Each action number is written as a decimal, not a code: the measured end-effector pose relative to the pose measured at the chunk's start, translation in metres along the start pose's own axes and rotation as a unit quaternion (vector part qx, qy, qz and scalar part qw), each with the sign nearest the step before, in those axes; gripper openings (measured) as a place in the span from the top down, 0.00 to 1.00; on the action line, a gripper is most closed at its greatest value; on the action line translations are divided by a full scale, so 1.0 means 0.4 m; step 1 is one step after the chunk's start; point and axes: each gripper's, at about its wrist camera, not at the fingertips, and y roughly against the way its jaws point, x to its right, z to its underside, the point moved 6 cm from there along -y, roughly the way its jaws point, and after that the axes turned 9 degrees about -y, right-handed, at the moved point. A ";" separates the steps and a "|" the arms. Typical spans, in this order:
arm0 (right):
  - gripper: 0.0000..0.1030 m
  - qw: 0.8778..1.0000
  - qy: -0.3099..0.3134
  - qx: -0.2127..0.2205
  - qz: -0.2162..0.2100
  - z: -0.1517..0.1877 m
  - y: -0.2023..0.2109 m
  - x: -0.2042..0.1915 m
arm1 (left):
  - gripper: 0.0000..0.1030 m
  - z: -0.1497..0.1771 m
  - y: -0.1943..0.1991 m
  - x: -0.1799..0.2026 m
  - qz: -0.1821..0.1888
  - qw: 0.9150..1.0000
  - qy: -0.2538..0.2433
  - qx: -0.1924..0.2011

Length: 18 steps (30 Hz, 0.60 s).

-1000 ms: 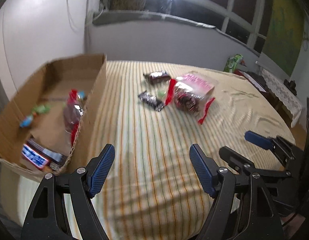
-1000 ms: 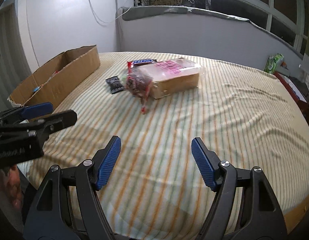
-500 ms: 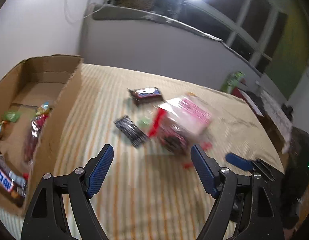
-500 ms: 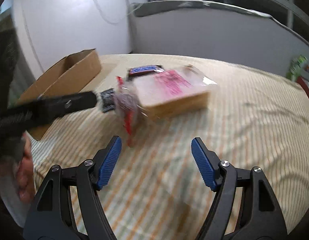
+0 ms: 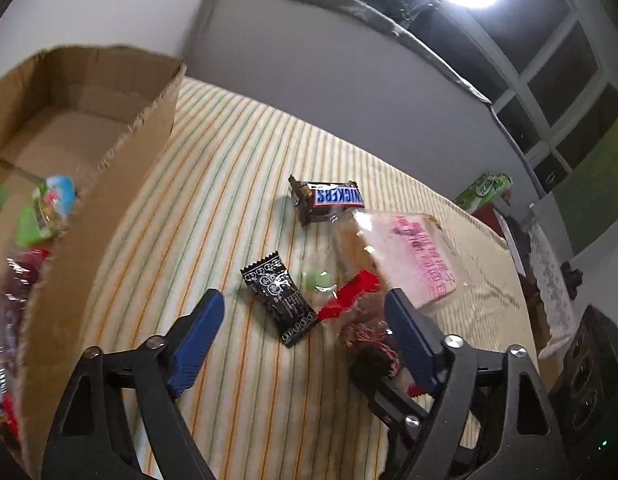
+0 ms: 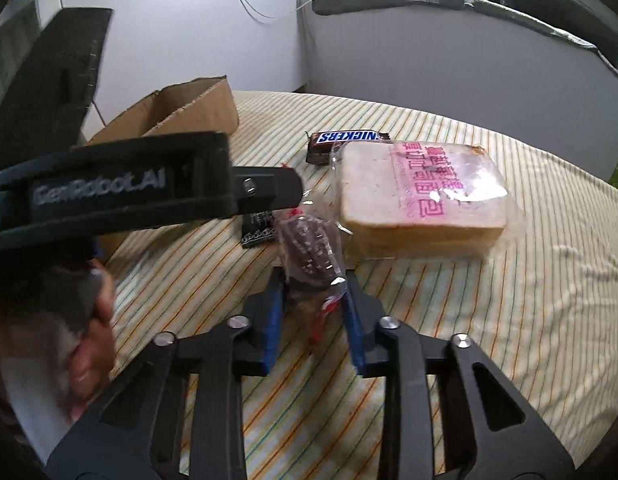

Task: Organize snacks
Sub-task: 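Move both tools back over the remaining snacks on the bed, then grasp the black candy packet with the left tool while the right grasps a red-tied treat bag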

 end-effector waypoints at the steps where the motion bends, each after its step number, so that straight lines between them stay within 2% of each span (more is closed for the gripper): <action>1: 0.75 1.000 0.000 0.000 0.000 0.006 0.005 0.003 | 0.14 0.000 -0.003 -0.002 0.001 1.000 0.000 0.000; 5: 0.81 1.000 -0.011 0.002 -0.009 0.050 0.044 0.034 | 0.12 0.008 -0.003 0.010 0.012 1.000 -0.010 0.004; 7: 0.92 1.000 -0.028 0.004 -0.007 0.078 0.073 0.068 | 0.12 0.013 -0.003 0.017 0.023 1.000 -0.014 0.000; 8: 0.93 0.999 -0.032 0.005 -0.002 0.086 0.084 0.082 | 0.12 0.017 0.000 0.022 0.031 0.999 -0.017 -0.002; 12: 0.93 0.998 -0.056 0.016 0.004 0.109 0.122 0.139 | 0.12 0.015 0.007 0.009 0.030 0.999 -0.019 0.008; 14: 0.93 0.999 -0.046 0.017 0.009 0.108 0.124 0.137 | 0.12 0.006 -0.001 0.006 0.024 1.000 -0.010 0.009; 16: 0.74 1.000 -0.018 0.011 0.022 0.095 0.117 0.115 | 0.12 -0.001 -0.007 0.017 0.027 1.000 -0.014 0.001; 17: 0.44 1.000 -0.002 0.012 0.025 0.092 0.122 0.101 | 0.12 -0.001 -0.011 0.028 0.032 0.999 -0.022 -0.004; 18: 0.23 0.999 0.012 0.018 0.027 0.075 0.120 0.085 | 0.12 0.003 -0.013 0.031 0.032 0.999 -0.029 -0.010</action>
